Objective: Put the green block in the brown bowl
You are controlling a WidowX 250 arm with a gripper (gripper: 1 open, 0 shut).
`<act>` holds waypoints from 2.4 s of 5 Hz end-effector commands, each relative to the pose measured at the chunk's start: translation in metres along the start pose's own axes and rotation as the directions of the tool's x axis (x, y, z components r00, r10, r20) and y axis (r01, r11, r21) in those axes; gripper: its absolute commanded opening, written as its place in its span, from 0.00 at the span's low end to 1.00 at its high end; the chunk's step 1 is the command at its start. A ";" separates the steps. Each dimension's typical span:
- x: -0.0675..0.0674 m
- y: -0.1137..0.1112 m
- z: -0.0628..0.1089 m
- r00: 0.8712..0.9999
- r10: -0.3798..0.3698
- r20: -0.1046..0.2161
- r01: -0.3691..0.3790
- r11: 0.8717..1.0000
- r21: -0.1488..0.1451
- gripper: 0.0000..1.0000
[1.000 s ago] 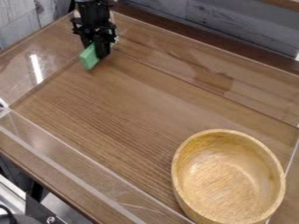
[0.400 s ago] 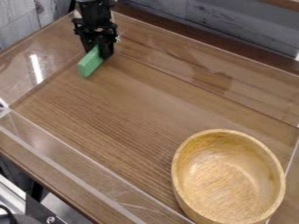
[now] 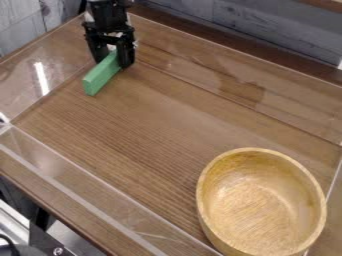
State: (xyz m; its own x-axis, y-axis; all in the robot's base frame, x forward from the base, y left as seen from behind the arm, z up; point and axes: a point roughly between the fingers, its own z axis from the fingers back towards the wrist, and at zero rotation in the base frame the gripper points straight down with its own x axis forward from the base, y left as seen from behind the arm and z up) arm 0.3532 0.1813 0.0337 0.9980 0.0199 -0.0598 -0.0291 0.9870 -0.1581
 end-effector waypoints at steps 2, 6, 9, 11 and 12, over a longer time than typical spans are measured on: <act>0.007 -0.003 0.026 0.999 0.011 0.037 -0.011 1.000 0.014 1.00; 0.001 -0.017 0.030 0.999 0.039 -0.018 -0.040 0.999 -0.022 1.00; -0.003 -0.024 0.031 0.998 0.052 -0.048 -0.054 0.998 -0.041 1.00; -0.007 -0.028 0.030 0.996 0.058 -0.062 -0.061 0.997 -0.048 1.00; -0.005 -0.023 0.024 0.996 0.066 -0.065 -0.069 0.996 -0.051 1.00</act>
State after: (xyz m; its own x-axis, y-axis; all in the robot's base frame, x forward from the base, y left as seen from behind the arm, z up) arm 0.3422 0.1593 0.0423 0.9791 0.0735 -0.1896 -0.1163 0.9672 -0.2257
